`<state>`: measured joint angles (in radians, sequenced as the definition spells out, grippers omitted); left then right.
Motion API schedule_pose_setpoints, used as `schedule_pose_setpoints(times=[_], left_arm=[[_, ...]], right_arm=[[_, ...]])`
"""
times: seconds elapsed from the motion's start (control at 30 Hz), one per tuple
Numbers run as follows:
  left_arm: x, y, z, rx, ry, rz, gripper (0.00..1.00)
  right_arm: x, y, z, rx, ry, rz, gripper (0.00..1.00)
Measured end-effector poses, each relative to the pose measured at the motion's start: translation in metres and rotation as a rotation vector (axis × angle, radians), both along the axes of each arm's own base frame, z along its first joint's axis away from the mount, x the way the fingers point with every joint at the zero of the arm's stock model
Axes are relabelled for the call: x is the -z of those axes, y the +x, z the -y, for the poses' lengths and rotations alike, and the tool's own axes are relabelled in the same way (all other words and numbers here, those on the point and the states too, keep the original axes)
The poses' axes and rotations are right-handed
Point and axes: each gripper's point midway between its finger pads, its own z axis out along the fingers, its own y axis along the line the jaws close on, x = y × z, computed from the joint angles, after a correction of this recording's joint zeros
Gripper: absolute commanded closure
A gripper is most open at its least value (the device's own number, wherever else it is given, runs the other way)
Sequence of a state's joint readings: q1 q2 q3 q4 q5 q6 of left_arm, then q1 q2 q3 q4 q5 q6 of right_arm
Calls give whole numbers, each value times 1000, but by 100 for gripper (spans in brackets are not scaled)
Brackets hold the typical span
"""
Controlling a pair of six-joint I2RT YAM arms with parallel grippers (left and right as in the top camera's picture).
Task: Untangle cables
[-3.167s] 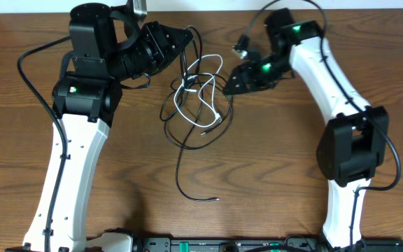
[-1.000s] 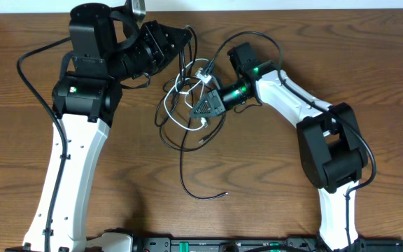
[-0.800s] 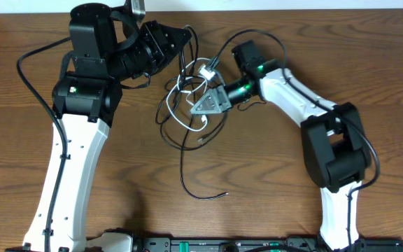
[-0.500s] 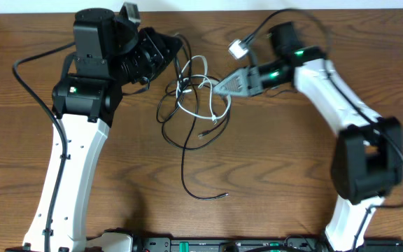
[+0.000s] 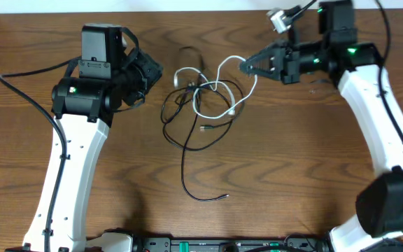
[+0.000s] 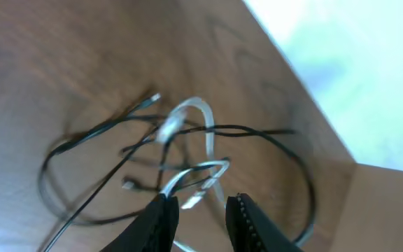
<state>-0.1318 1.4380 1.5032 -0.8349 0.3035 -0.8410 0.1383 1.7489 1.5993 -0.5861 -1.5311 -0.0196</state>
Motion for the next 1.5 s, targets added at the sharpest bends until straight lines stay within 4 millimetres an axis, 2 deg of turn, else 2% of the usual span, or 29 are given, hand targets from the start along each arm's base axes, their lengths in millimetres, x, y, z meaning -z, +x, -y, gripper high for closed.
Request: schedule_pose_setpoints(times=[0.23, 0.53, 0.67, 0.8, 0.93, 1.0, 1.17, 1.23, 1.3, 1.4, 1.5], left_arm=[[29, -13, -5, 40, 73, -116, 71], [87, -5, -4, 111, 131, -275, 72], [101, -2, -4, 127, 141, -309, 77], [108, 3, 1, 165, 139, -304, 78], [104, 11, 13, 246, 131, -240, 77], [100, 14, 25, 304, 126, -194, 74], [91, 15, 65, 466, 142, -90, 60], [89, 13, 80, 524, 150, -56, 59], [88, 10, 90, 570, 174, -33, 56], [89, 8, 95, 605, 220, -13, 51], [90, 10, 93, 611, 244, -4, 46]], right_arm=[[-60, 2, 16, 39, 36, 186, 99], [-125, 7, 45, 138, 68, 325, 99], [-145, 11, 65, 228, 99, 257, 99], [-151, 26, 93, 334, 126, 147, 99], [-146, 38, 121, 404, 117, 53, 99], [-138, 42, 128, 412, 102, -4, 99], [-110, 44, 128, 366, 57, -152, 99], [-99, 45, 128, 352, 48, -185, 98], [-86, 50, 129, 351, 45, -230, 95], [-61, 64, 132, 374, 43, -295, 92], [-23, 85, 137, 450, 27, -405, 90]])
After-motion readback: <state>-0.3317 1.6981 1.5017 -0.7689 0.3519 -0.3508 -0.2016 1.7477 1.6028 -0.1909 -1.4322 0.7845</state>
